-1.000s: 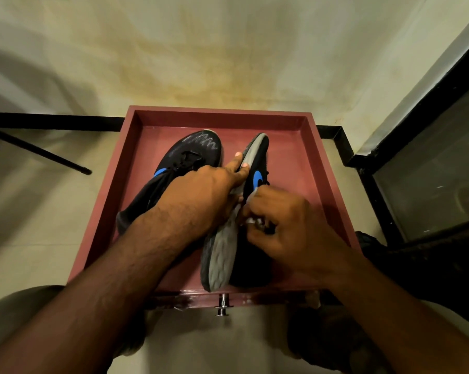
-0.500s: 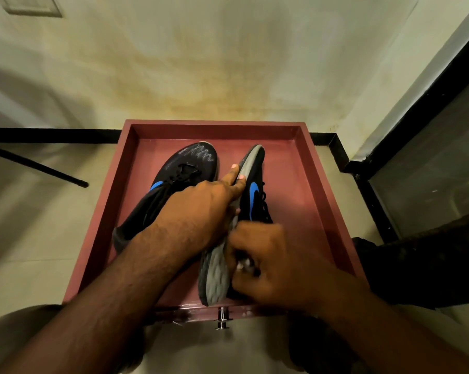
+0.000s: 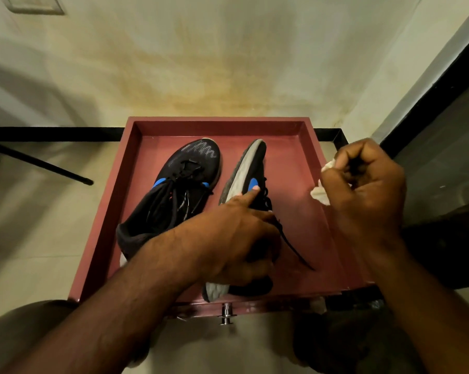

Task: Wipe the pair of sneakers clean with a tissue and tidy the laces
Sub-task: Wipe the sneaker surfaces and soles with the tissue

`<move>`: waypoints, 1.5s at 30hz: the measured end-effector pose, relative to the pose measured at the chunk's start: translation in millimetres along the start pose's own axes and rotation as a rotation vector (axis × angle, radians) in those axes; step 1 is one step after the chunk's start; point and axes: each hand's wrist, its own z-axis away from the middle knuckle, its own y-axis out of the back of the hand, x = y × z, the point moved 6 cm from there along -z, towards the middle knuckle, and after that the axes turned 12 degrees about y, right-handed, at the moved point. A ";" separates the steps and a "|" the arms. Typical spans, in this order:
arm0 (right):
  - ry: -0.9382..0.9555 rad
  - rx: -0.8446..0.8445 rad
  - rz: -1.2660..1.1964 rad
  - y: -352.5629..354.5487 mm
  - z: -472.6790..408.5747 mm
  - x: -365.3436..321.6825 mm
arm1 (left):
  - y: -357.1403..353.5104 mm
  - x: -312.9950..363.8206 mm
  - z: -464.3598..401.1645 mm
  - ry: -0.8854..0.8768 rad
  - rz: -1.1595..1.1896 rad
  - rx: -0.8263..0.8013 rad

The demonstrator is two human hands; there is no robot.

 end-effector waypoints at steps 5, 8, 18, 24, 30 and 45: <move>0.019 -0.017 0.023 -5.9 2.4 -2.0 | -36.9 5.7 -3.4 0.106 -0.264 -0.334; 0.024 0.021 0.027 -4.0 0.4 -2.6 | -16.0 8.9 -10.8 0.074 -0.169 -0.146; -0.055 0.119 -0.087 0.7 -1.4 1.9 | 30.5 -45.5 7.4 0.377 1.085 0.767; 0.011 -0.132 -0.443 -25.9 14.8 -24.0 | 17.0 -51.0 8.6 0.526 1.545 0.839; 0.357 -0.292 -0.339 -41.2 24.3 -61.2 | 3.0 -52.3 8.2 0.497 1.871 0.747; 0.054 -0.222 -0.257 -44.1 20.7 -24.9 | -22.8 -33.7 -5.9 0.486 2.259 0.511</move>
